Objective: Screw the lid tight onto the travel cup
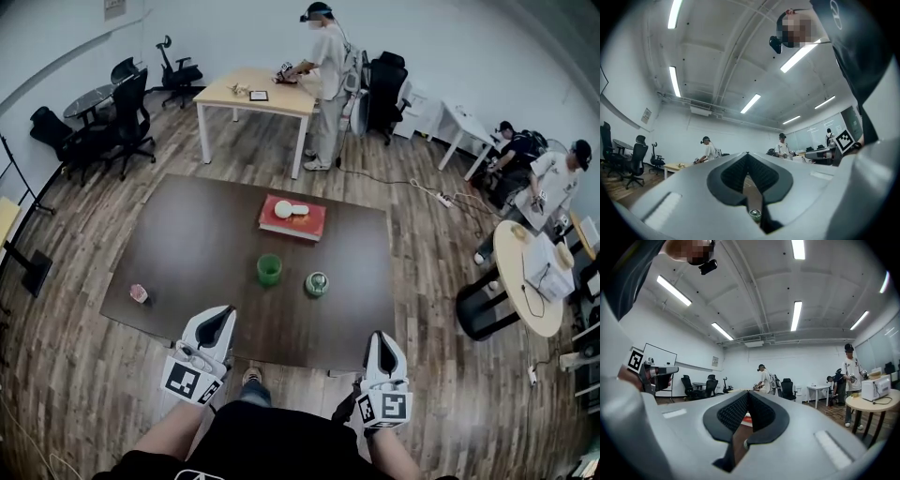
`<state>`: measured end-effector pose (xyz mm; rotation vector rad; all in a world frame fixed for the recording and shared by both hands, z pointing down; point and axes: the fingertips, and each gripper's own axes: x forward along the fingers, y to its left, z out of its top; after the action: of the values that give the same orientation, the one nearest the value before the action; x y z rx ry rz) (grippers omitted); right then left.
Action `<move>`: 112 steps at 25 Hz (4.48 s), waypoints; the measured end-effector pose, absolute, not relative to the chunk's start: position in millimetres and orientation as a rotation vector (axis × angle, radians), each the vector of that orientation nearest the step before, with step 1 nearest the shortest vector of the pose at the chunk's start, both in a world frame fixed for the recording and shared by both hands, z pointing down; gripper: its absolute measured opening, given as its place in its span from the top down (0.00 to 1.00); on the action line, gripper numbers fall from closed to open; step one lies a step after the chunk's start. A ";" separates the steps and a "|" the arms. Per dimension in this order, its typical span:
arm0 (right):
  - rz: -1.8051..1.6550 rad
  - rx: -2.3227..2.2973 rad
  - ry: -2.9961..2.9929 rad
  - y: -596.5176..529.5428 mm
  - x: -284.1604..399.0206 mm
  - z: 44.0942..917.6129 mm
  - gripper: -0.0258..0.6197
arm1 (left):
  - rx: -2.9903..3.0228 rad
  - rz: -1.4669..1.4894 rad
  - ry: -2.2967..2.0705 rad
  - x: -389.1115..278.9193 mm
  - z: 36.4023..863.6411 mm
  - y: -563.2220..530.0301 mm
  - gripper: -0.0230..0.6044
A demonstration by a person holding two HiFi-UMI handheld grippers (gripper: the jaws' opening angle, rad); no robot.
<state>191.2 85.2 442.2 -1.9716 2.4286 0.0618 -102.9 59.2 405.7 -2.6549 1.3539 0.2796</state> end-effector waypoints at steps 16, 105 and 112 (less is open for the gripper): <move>0.114 -2.049 2.395 -50.8 150.8 431.9 0.95 | -2.727 0.304 1.251 -125.5 408.2 -89.0 0.96; -0.798 -2.073 3.054 -240.9 135.2 865.7 0.26 | -3.054 -0.308 1.061 -4.1 798.5 -264.4 0.32; -0.804 -2.050 3.071 -241.2 136.2 866.5 0.27 | -3.055 -0.320 1.052 -0.8 800.7 -262.3 0.32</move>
<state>136.2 -241.2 866.5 -2.0495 3.0714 -0.8035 -0.8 -262.3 800.7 -3.0551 1.0523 -0.3198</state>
